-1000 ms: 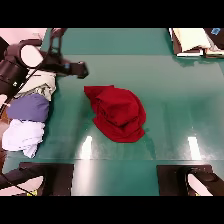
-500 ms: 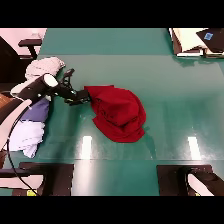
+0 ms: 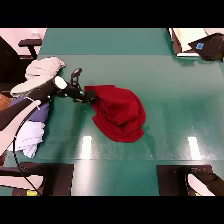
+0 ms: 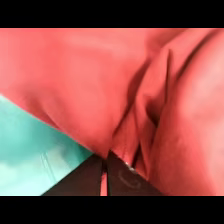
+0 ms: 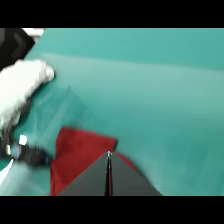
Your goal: Fold the shirts.
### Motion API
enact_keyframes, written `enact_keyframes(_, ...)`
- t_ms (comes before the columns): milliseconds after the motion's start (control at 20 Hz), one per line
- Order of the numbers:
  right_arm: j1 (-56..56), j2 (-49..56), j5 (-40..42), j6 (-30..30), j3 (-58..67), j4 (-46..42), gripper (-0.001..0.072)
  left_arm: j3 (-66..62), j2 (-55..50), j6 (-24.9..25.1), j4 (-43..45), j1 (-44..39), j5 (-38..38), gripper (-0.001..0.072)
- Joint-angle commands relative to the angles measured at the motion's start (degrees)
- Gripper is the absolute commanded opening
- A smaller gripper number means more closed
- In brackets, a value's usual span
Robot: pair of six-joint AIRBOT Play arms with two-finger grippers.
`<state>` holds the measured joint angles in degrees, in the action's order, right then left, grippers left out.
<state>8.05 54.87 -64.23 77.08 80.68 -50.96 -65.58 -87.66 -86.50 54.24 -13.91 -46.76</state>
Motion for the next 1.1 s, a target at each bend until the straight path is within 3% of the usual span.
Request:
enact_keyframes(0, -0.02, 1.7, -10.45, 0.2, -0.24, -2.84, 0.0017, -6.51, 1.05, 2.01, 0.04, 4.48, -4.87, 0.0026)
enact_keyframes(100, -0.04, 2.16, -13.53, 3.72, -5.16, -4.96, 0.0017, -10.51, 3.21, 3.41, 1.57, 7.63, -6.88, 0.0026)
enact_keyframes(250, -0.02, 2.14, -11.08, 4.92, -18.86, -5.9, 0.0022, -13.22, 5.73, 4.48, 5.07, 10.27, -8.07, 0.0026)
enact_keyframes(300, 0.44, 2.23, -8.85, 6.14, -24.52, -5.07, 0.0208, -13.2, 6.16, 4.46, 6.82, 10.25, -8.31, 0.0026)
enact_keyframes(350, 0.96, 2.91, -6.69, 6.29, -29.46, -3.58, 0.0486, -13.2, 6.16, 4.46, 8.52, 10.25, -8.98, 0.0026)
enact_keyframes(400, 1.97, 4.52, -4.85, 6.27, -33.94, -1.03, 0.0522, -13.18, 6.08, 4.46, 9.16, 10.25, -9.7, 0.0026)
enact_keyframes(600, 10.99, 13.68, 4.81, 4.04, -42.07, 8.52, 0.0498, -13.16, 5.77, 4.44, 12.2, 10.25, -10.43, 0.0026)
enact_keyframes(900, 25.53, 28.11, 14.56, 3.23, -32.44, 12.44, 0.0491, -13.16, 5.77, 4.46, 14.43, 10.25, -11.43, 0.0026)
enact_keyframes(1050, 28.04, 34.47, 15.23, 3.23, -25.55, 12.09, 0.0307, -13.16, 5.77, 4.46, 15.28, 10.25, -12.5, 0.0026)
